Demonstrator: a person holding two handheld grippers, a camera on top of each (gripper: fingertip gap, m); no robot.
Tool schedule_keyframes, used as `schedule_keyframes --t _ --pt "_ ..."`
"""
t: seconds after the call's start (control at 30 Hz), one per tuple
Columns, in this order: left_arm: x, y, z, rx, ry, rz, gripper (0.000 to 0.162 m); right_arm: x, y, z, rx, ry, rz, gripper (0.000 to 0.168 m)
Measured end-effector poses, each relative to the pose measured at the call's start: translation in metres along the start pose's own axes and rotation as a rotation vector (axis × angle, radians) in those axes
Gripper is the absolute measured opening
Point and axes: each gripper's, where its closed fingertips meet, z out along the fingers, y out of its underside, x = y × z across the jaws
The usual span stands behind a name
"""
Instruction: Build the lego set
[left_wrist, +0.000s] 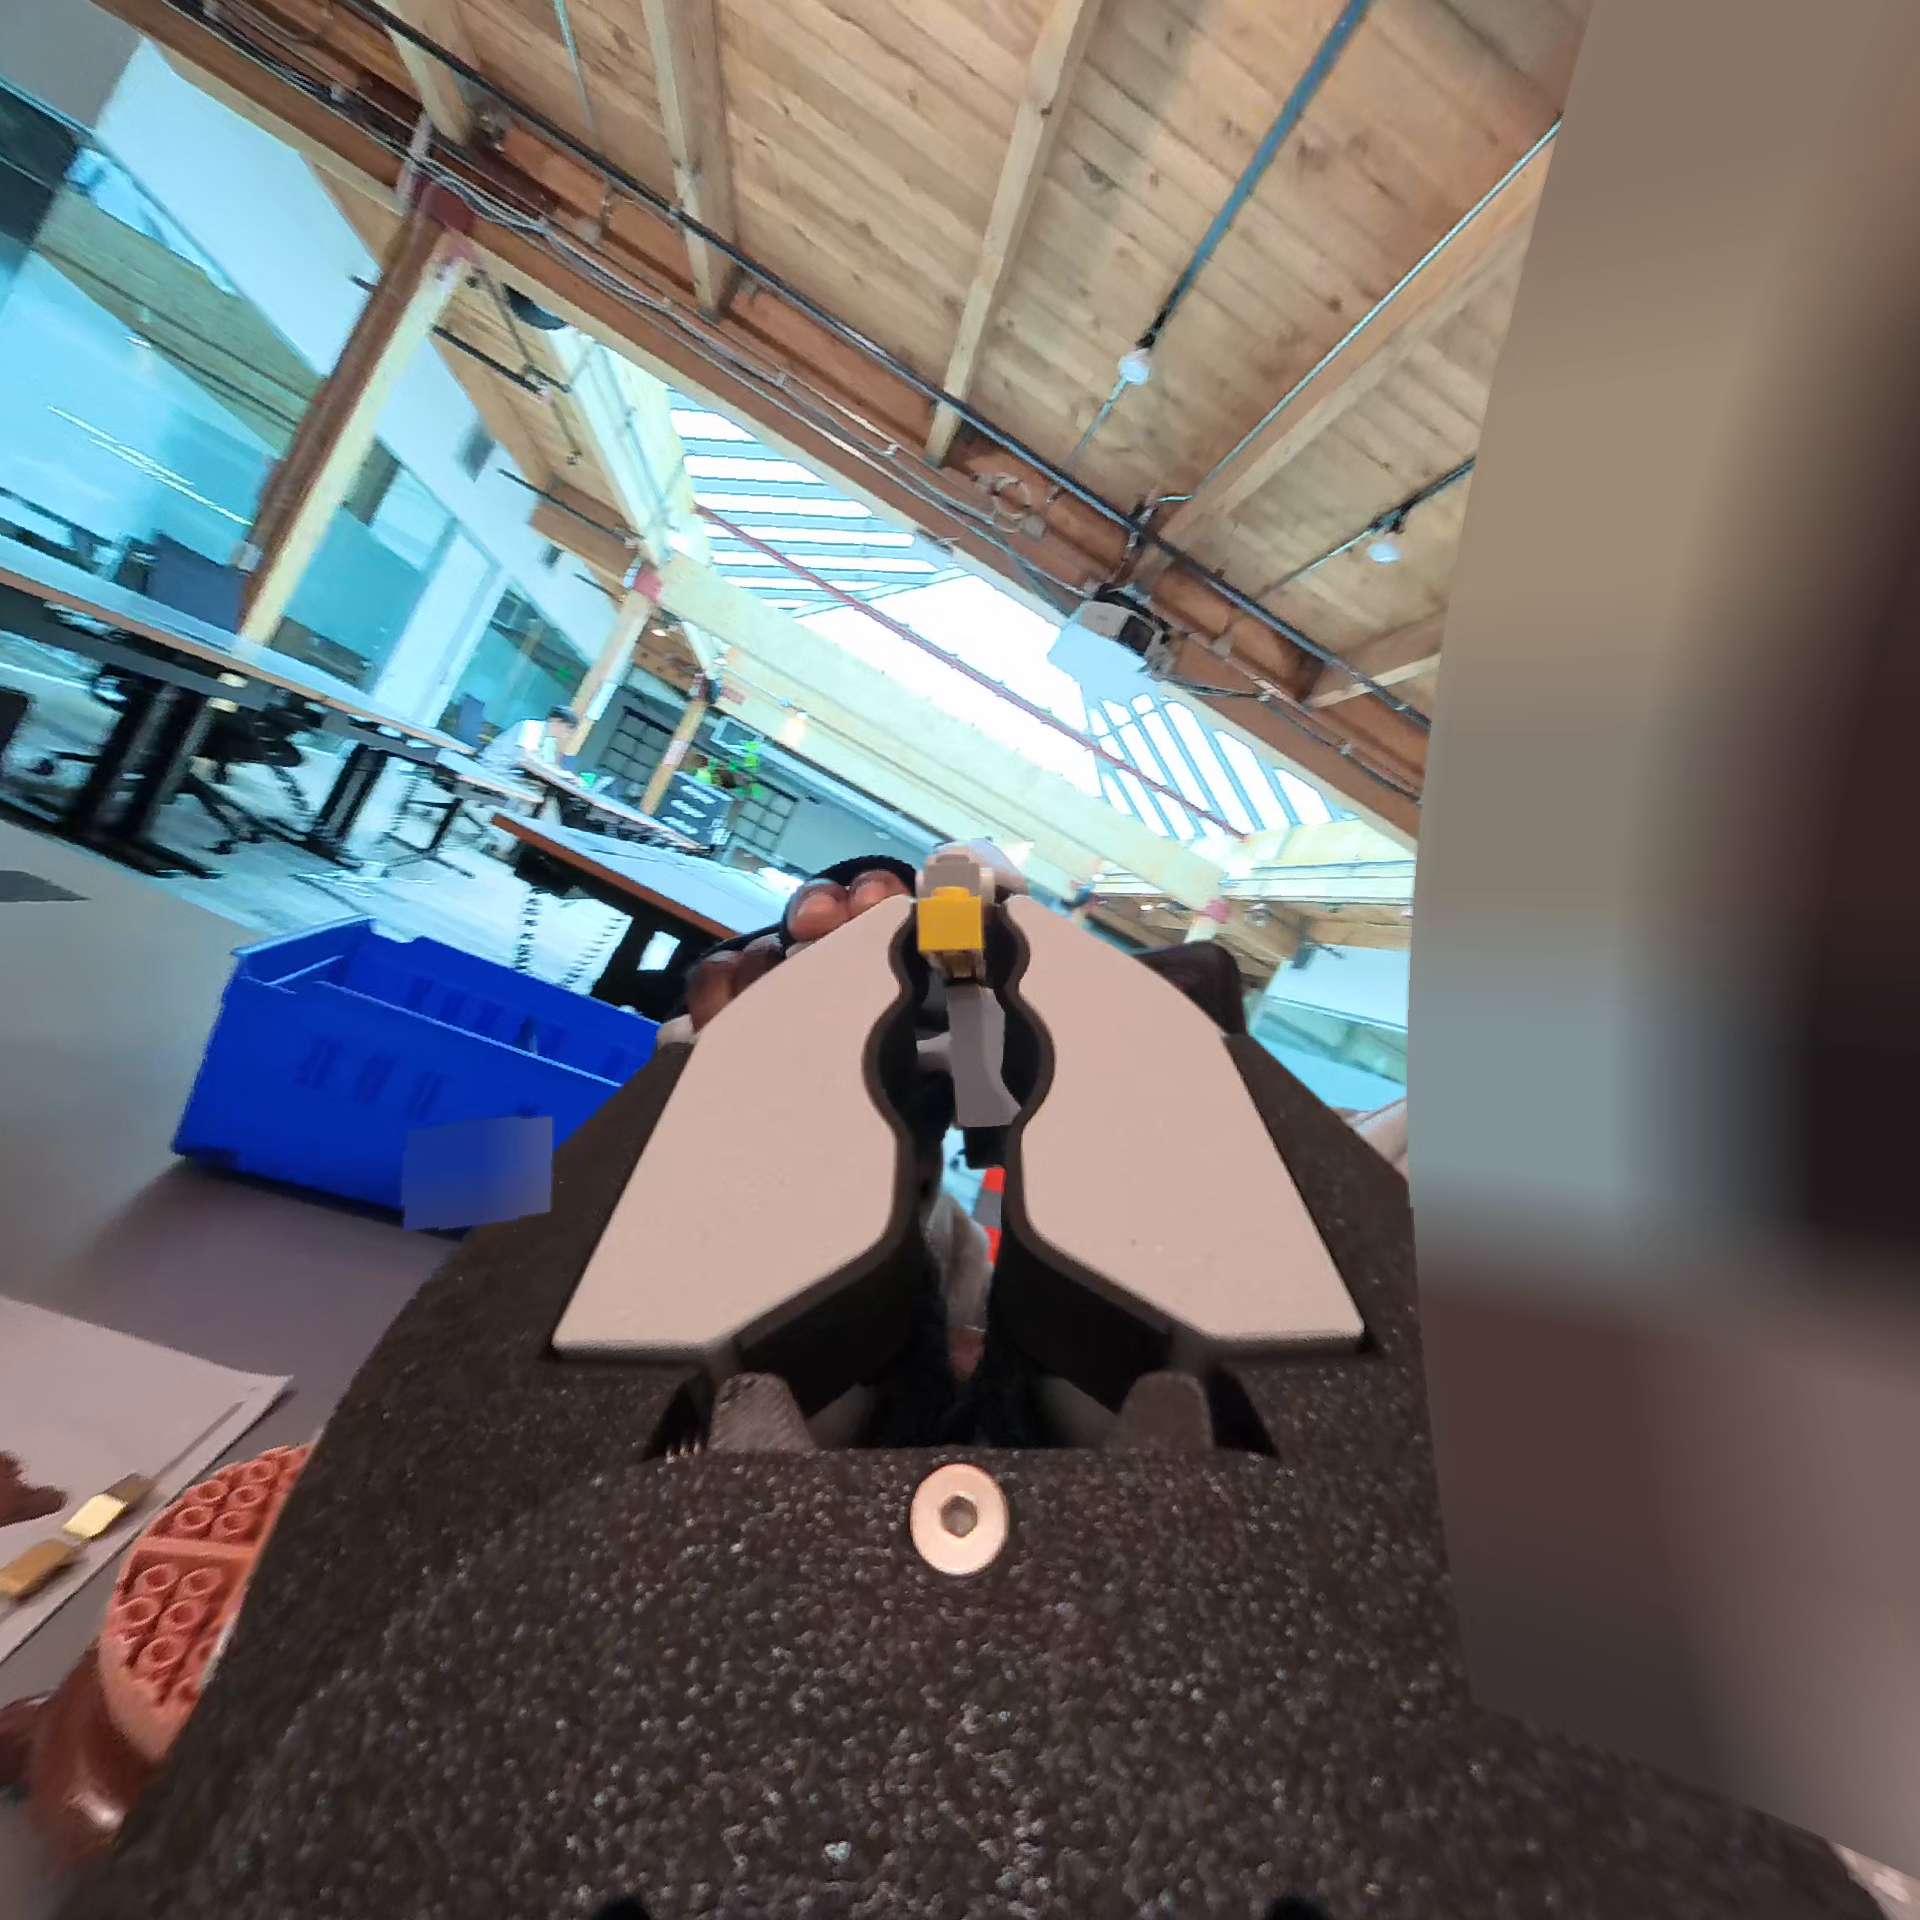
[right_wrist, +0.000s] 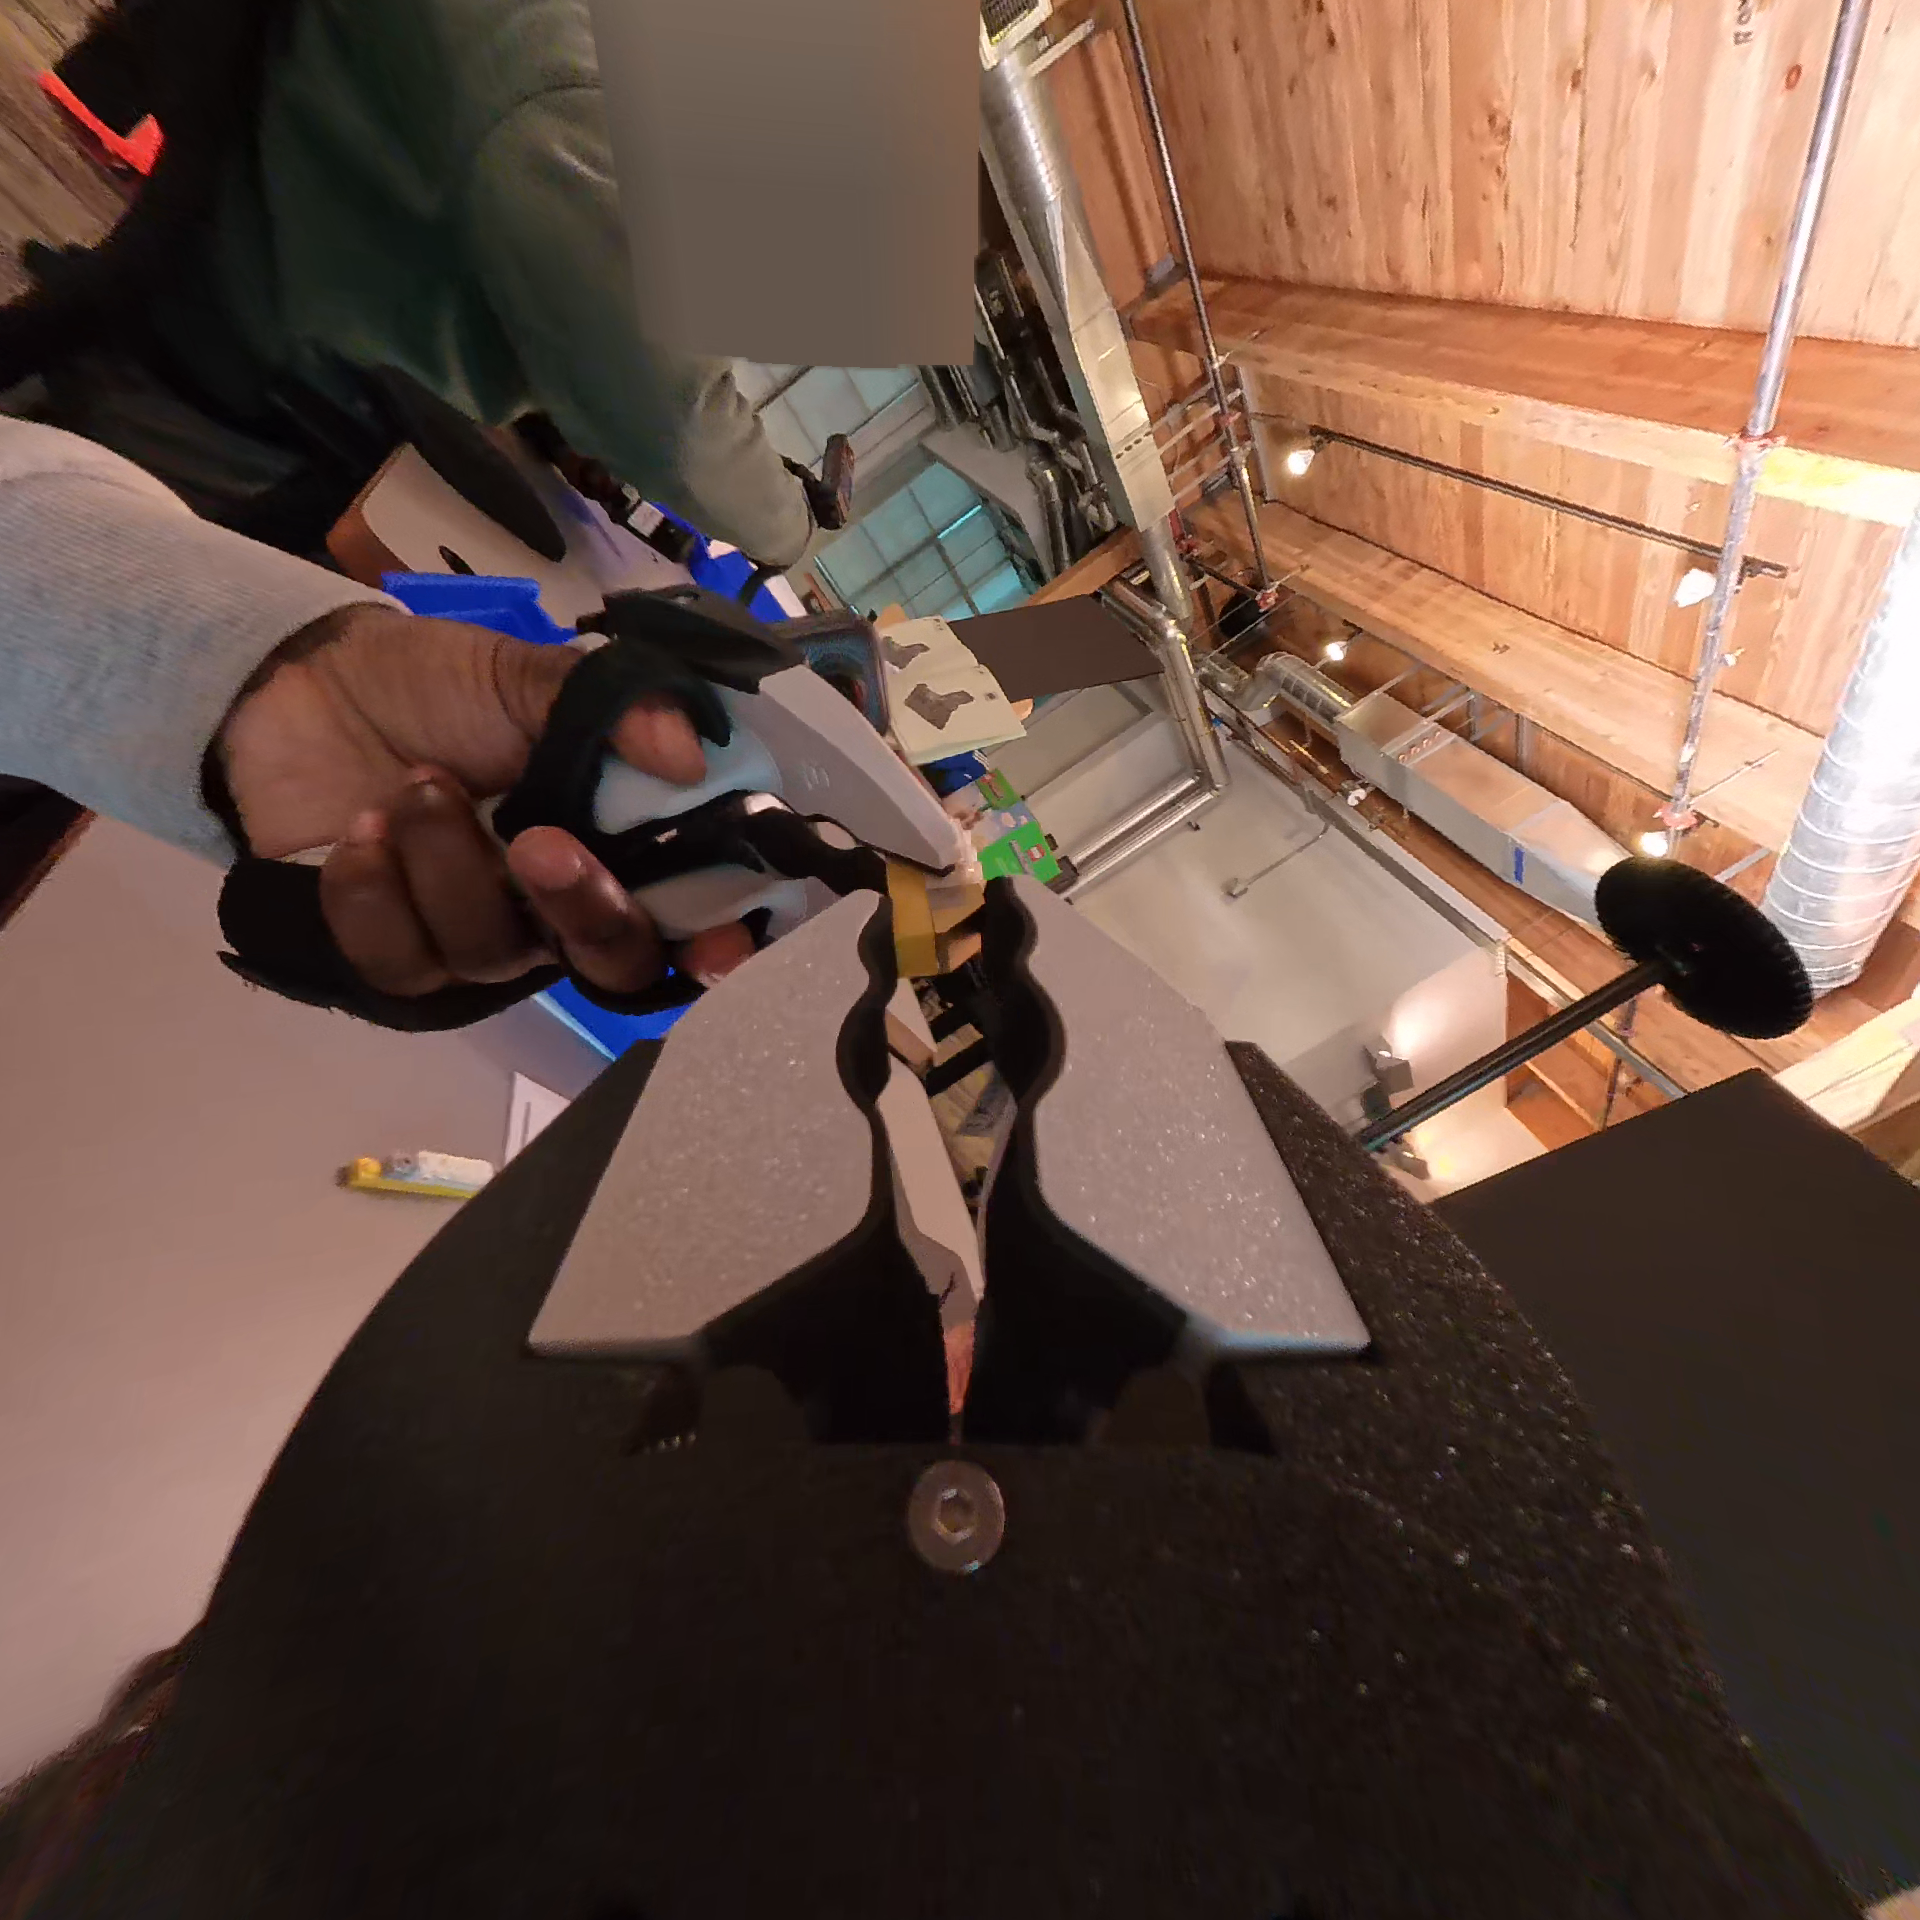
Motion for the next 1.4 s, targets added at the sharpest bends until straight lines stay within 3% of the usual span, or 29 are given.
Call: schedule_keyframes --t 0.4,0.53,0.77,0.9,1.03,1.13,1.2,1.27,1.4 --pt "0.004 0.003 -0.002 0.008 0.019 0.012 0.010 -0.004 -0.003 -0.001 0.047 0.008 0.042 0.016" --pt "0.001 0.006 -0.007 -0.023 -0.015 0.090 0.022 -0.007 -0.001 -0.004 0.090 0.008 0.126 0.016" --pt "-0.002 0.006 -0.018 -0.024 -0.048 0.153 0.010 -0.011 0.007 -0.001 0.114 -0.013 0.179 0.016" --pt "-0.010 0.003 -0.027 -0.033 -0.082 0.205 0.007 -0.009 0.017 -0.004 0.131 -0.064 0.424 0.035" --pt "-0.012 -0.005 -0.037 -0.016 -0.083 0.247 0.007 -0.001 0.026 -0.004 0.159 -0.130 0.865 0.032" --pt "-0.010 -0.001 -0.039 -0.047 -0.053 0.283 0.007 -0.013 0.024 0.003 0.161 -0.257 1.078 0.033" --pt "-0.012 0.002 -0.039 -0.077 -0.066 0.322 0.007 -0.017 0.018 0.006 0.187 -0.313 1.147 0.029" --pt "-0.012 0.004 -0.038 -0.091 -0.073 0.351 0.007 -0.020 0.020 0.010 0.167 -0.308 1.158 0.013" --pt "-0.014 0.003 -0.038 -0.096 -0.087 0.356 0.008 -0.021 0.021 0.009 0.158 -0.241 1.005 0.007"
